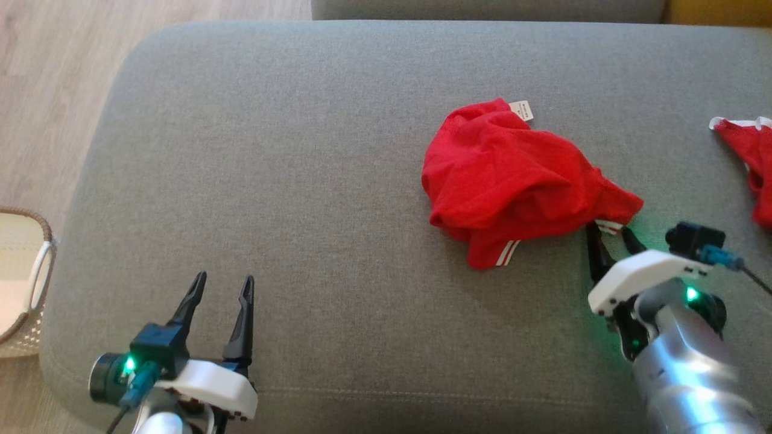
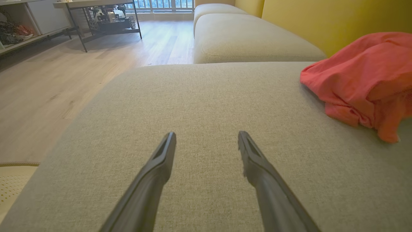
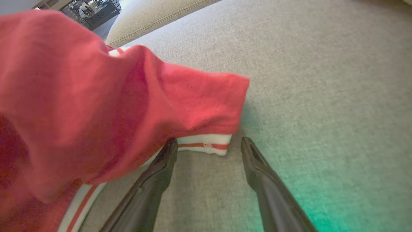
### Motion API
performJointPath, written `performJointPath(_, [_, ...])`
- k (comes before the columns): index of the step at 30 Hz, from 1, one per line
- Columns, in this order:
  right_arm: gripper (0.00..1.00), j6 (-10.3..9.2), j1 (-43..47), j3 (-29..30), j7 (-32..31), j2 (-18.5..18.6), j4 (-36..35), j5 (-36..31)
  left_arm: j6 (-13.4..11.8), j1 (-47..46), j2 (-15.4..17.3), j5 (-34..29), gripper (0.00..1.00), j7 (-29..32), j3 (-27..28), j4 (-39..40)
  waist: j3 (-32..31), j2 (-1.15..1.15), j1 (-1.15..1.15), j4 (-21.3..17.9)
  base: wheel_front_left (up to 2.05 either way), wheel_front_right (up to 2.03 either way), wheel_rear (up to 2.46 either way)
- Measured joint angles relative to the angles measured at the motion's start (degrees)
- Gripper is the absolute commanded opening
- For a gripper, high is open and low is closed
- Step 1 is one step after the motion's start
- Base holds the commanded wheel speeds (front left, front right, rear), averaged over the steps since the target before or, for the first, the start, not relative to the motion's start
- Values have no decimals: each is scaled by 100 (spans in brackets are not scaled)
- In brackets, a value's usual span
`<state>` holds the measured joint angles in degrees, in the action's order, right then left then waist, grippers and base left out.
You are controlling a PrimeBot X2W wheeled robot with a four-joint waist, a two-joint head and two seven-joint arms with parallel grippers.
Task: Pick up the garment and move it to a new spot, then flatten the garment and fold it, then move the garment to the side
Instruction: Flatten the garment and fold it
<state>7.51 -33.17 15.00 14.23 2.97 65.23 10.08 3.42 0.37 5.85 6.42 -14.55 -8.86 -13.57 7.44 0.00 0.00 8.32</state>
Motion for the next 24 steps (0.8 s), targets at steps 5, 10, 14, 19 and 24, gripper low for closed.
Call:
performJointPath(5, [100, 0, -299, 157, 0, 5, 178, -264, 69, -10, 9, -82, 100, 0, 58, -19, 95, 0, 0, 1, 0, 0, 0])
performJointPath(10, [0, 0, -340, 181, 41, 27, 269, -458, 120, -97, 9, -96, 100, 0, 102, -70, 127, 0, 0, 36, 0, 0, 0])
performJointPath(14, [0, 0, -288, 187, 38, 24, -36, -511, 165, -96, -2, -130, 100, 0, 154, -126, 50, 0, 0, 11, 0, 0, 0])
performJointPath(19, [0, 0, -138, 177, 38, 23, -434, -482, 165, -86, -37, -132, 100, 0, 188, -158, -86, 0, 0, -51, 0, 0, 0])
performJointPath(24, [0, 0, 148, 234, 38, 20, -868, -492, 165, -21, -71, -140, 100, 0, 231, -180, -342, 0, -1, -172, 0, 0, 0])
